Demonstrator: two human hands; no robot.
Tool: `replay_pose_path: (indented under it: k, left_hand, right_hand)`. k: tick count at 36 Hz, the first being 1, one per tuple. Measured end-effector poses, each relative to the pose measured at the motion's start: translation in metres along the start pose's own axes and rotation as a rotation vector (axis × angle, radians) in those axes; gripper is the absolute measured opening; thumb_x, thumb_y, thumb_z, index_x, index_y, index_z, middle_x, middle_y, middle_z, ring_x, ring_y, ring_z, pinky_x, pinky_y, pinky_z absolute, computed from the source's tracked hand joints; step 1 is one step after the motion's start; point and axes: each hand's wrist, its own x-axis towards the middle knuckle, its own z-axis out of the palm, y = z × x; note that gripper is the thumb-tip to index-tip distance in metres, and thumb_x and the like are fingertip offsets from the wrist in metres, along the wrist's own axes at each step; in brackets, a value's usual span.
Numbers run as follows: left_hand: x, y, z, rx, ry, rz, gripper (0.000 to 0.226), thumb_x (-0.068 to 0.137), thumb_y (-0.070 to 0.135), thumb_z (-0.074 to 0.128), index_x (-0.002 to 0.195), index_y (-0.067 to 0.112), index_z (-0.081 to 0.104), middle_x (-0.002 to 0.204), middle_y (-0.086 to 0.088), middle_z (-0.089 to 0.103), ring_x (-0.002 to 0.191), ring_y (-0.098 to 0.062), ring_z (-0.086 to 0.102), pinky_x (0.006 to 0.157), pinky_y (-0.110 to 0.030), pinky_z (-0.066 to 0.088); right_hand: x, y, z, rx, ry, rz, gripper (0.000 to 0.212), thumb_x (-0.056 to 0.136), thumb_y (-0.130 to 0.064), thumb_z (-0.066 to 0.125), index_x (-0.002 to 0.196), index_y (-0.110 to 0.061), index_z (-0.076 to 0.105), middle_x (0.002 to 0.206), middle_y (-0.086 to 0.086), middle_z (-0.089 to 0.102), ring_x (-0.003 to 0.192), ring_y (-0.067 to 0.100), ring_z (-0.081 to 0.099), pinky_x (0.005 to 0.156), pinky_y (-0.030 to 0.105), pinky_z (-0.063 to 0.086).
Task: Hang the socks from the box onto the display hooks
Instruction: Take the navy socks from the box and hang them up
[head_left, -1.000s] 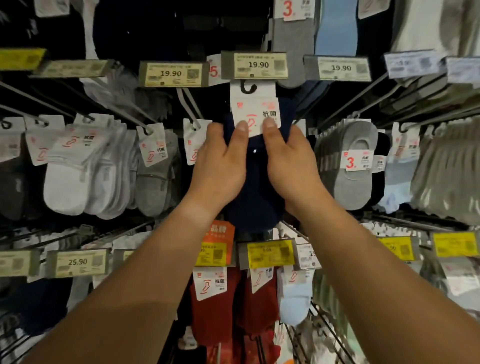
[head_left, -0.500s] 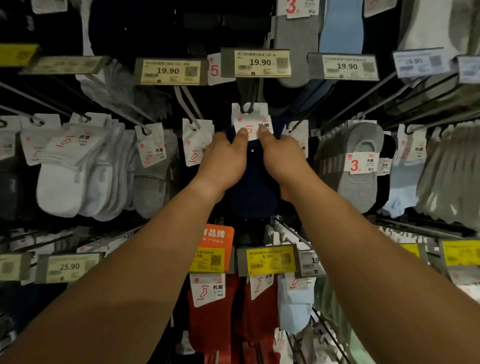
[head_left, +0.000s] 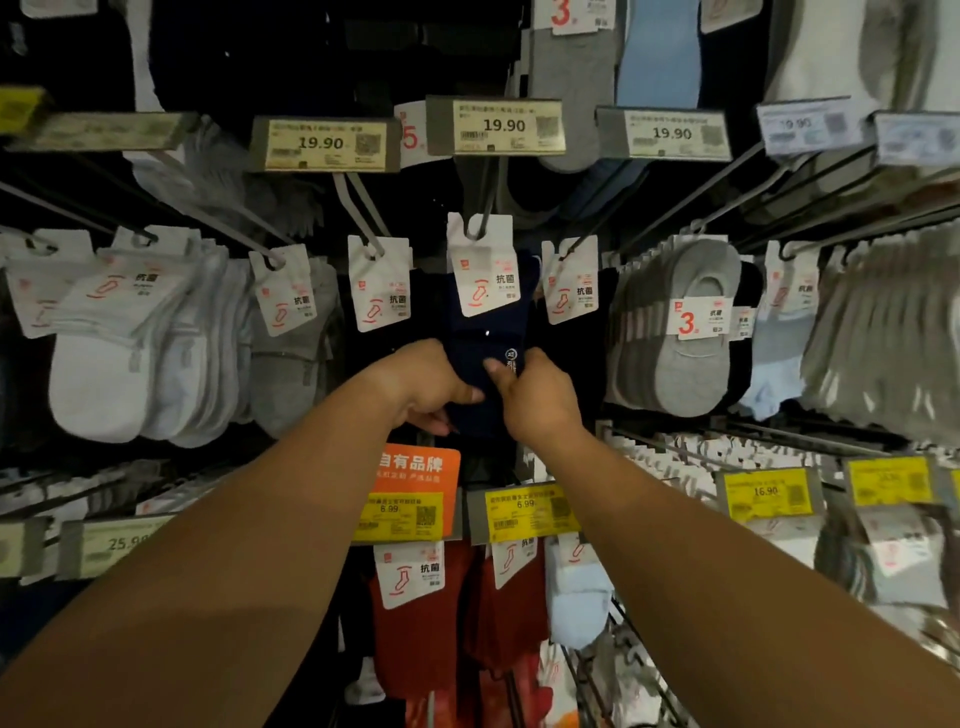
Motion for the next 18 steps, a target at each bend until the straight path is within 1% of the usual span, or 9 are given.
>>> replay_pose_path:
  k: [2, 4, 6, 8, 11, 13, 15, 17, 18]
  left_hand:
    - [0.000, -0.001, -0.002, 0.123, 0.011, -0.015, 0.027, 0.093, 0.020, 0.072, 0.114, 0.011, 0.058, 0.097, -0.016, 0.072, 0.077, -0.027, 0.072, 0.072, -0.040, 0.061]
    - [-0.003, 0.000, -0.008, 0.404, 0.061, -0.003, 0.037, 0.089, 0.034, 0.075, 0.111, 0.008, 0.063, 0.093, -0.013, 0.072, 0.079, -0.029, 0.072, 0.074, -0.041, 0.061]
    - [-0.013, 0.004, -0.015, 0.750, 0.177, 0.048, 0.050, 0.082, 0.049, 0.077, 0.113, 0.012, 0.065, 0.098, -0.006, 0.067, 0.085, -0.028, 0.066, 0.078, -0.038, 0.057]
    - [-0.028, 0.012, -0.019, 0.913, 0.300, 0.100, 0.052, 0.081, 0.058, 0.074, 0.109, 0.016, 0.062, 0.108, -0.009, 0.065, 0.094, -0.031, 0.063, 0.080, -0.037, 0.054]
    - [-0.051, 0.033, -0.008, 0.887, 0.417, 0.250, 0.046, 0.084, 0.060, 0.070, 0.087, 0.018, 0.052, 0.105, -0.017, 0.064, 0.095, -0.037, 0.062, 0.077, -0.039, 0.052]
    - [-0.066, 0.051, 0.017, 0.831, 0.413, 0.365, 0.045, 0.084, 0.059, 0.069, 0.088, 0.017, 0.055, 0.102, -0.019, 0.065, 0.095, -0.039, 0.062, 0.076, -0.041, 0.053]
    - [-0.082, 0.069, 0.056, 0.767, 0.324, 0.456, 0.041, 0.086, 0.057, 0.067, 0.095, 0.017, 0.060, 0.104, -0.015, 0.065, 0.096, -0.038, 0.062, 0.074, -0.039, 0.052]
    - [-0.094, 0.084, 0.107, 0.721, 0.179, 0.521, 0.034, 0.088, 0.055, 0.065, 0.094, 0.021, 0.059, 0.103, -0.010, 0.066, 0.093, -0.035, 0.062, 0.070, -0.035, 0.048]
    - [-0.097, 0.090, 0.135, 0.713, 0.103, 0.547, 0.033, 0.088, 0.055, 0.064, 0.094, 0.022, 0.060, 0.104, -0.009, 0.066, 0.094, -0.034, 0.063, 0.070, -0.035, 0.047]
  right_hand:
    - [-0.005, -0.001, -0.004, -0.058, -0.019, -0.006, 0.044, 0.096, -0.046, 0.058, 0.115, -0.006, 0.054, 0.117, 0.017, 0.064, 0.106, 0.036, 0.061, 0.079, 0.035, 0.047]
    - [-0.014, 0.000, -0.009, -0.167, -0.068, -0.005, 0.047, 0.094, -0.046, 0.061, 0.119, -0.006, 0.054, 0.120, 0.017, 0.063, 0.108, 0.035, 0.061, 0.081, 0.035, 0.047]
    - [-0.024, 0.003, -0.016, -0.303, -0.103, -0.019, 0.050, 0.092, -0.047, 0.063, 0.120, -0.006, 0.055, 0.121, 0.017, 0.063, 0.110, 0.037, 0.060, 0.078, 0.035, 0.044]
    - [-0.037, 0.004, -0.029, -0.379, -0.072, -0.055, 0.050, 0.092, -0.048, 0.063, 0.117, -0.005, 0.055, 0.118, 0.019, 0.064, 0.109, 0.038, 0.059, 0.073, 0.035, 0.039]
    - [-0.057, 0.005, -0.062, -0.448, 0.043, -0.125, 0.045, 0.095, -0.044, 0.060, 0.114, -0.004, 0.053, 0.113, 0.020, 0.065, 0.107, 0.039, 0.059, 0.069, 0.033, 0.032]
    - [-0.070, 0.013, -0.088, -0.487, 0.078, -0.118, 0.043, 0.096, -0.043, 0.059, 0.114, -0.004, 0.053, 0.113, 0.020, 0.065, 0.106, 0.039, 0.059, 0.069, 0.033, 0.032]
    - [-0.086, 0.031, -0.118, -0.531, 0.093, -0.072, 0.041, 0.096, -0.044, 0.059, 0.112, -0.006, 0.054, 0.112, 0.018, 0.065, 0.105, 0.038, 0.059, 0.068, 0.034, 0.033]
    - [-0.108, 0.058, -0.151, -0.569, 0.113, 0.009, 0.041, 0.096, -0.045, 0.058, 0.113, -0.008, 0.055, 0.112, 0.017, 0.065, 0.105, 0.037, 0.059, 0.068, 0.036, 0.037]
    - [-0.122, 0.075, -0.169, -0.594, 0.119, 0.064, 0.042, 0.096, -0.046, 0.057, 0.115, -0.008, 0.055, 0.114, 0.016, 0.065, 0.108, 0.037, 0.059, 0.072, 0.038, 0.041]
